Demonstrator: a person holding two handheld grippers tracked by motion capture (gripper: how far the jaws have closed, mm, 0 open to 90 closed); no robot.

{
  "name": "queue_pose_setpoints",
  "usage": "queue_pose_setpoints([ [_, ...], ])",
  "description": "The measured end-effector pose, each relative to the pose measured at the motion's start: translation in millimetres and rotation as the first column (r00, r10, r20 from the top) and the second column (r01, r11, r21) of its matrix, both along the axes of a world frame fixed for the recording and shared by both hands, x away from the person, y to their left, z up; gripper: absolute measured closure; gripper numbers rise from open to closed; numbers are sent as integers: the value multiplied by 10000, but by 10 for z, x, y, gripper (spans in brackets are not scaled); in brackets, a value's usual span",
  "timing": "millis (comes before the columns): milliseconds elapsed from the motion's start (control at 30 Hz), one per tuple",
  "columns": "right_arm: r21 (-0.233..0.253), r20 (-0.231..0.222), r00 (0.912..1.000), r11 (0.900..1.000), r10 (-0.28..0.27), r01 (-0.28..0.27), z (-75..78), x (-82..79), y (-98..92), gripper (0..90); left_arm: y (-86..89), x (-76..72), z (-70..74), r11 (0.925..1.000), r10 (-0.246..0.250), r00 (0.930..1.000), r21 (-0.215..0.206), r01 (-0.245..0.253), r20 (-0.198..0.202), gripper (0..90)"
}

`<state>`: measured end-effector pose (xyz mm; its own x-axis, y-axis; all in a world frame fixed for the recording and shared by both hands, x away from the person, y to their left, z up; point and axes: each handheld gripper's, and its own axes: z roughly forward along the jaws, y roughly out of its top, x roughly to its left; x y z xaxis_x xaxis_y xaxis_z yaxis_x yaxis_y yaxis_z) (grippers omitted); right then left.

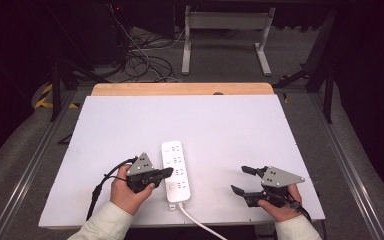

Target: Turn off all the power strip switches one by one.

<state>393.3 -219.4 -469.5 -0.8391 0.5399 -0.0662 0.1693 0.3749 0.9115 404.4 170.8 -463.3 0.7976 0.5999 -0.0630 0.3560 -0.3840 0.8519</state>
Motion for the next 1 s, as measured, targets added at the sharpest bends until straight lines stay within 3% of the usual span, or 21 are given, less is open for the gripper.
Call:
queue_pose_setpoints([
  [33,0,-5,10000,10000,0,0,-2,2,0,288,-9,6,-19,10000,34,9999,-57,-35,-106,900],
  [133,-62,-35,10000,10000,26,-27,-8,6,6,288,-22,23,-75,9994,194,9998,298,-192,-59,900],
  [233,-37,4,10000,10000,27,-27,-4,0,3,288,-31,44,-124,9991,251,9995,354,-244,-195,900],
  [300,-22,13,10000,10000,11,-11,-2,2,-2,287,-36,47,-137,9996,233,9993,180,-228,-298,900],
  [800,-43,3,10000,10000,27,-27,-1,-7,5,286,-66,58,-173,9966,546,9985,610,-550,85,900],
  [1000,-26,24,10000,10000,53,-53,1,-8,7,285,-84,58,-174,9947,403,9989,936,-423,233,900],
])
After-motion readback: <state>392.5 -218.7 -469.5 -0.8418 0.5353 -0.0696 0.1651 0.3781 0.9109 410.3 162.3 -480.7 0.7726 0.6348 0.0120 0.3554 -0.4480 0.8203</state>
